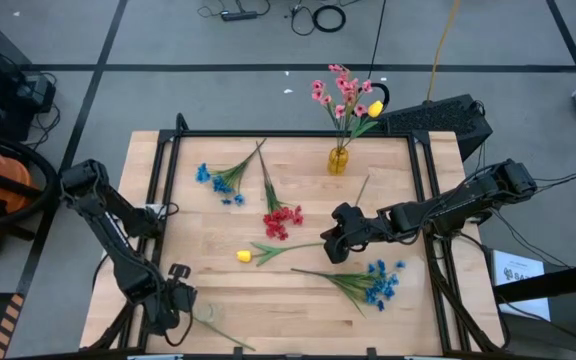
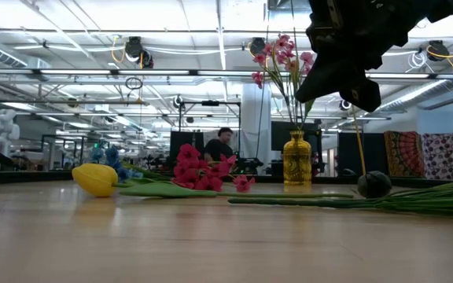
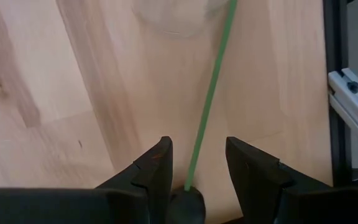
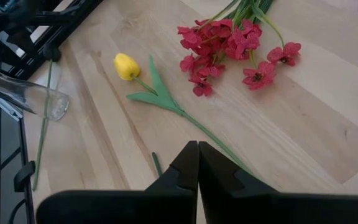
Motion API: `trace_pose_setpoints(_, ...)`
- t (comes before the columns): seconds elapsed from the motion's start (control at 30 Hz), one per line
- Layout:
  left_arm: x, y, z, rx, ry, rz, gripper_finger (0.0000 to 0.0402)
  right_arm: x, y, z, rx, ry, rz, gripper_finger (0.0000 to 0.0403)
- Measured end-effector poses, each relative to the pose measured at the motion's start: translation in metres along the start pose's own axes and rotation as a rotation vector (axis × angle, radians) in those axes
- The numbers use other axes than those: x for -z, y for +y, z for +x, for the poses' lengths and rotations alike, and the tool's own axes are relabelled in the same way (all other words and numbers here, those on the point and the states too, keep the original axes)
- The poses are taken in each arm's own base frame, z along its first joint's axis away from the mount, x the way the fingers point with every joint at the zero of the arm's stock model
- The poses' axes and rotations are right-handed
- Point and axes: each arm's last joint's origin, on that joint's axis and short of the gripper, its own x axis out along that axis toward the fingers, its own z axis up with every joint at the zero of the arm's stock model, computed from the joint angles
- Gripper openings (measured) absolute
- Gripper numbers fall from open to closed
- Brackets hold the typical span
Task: Sort flowers into vase by color
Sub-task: Put the bottom black flower into the transparent vase
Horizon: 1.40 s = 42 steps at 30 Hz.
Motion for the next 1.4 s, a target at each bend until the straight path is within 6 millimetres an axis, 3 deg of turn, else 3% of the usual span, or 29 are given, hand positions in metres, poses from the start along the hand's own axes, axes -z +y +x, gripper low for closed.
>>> trace_pose_setpoints(1.03, 0.002, 0.000, 0.046, -0.016, 0.151, -0.001, 0.0152, 0.000, 0.000, 0.000, 0.001, 0.000, -0.018, 0.0000)
trace_pose_setpoints(1.4, 0.003, 0.001, 0.046, 0.008, 0.195, 0.082, 0.0011, 0.000, 0.000, 0.000, 0.001, 0.000, -0.029, 0.0000)
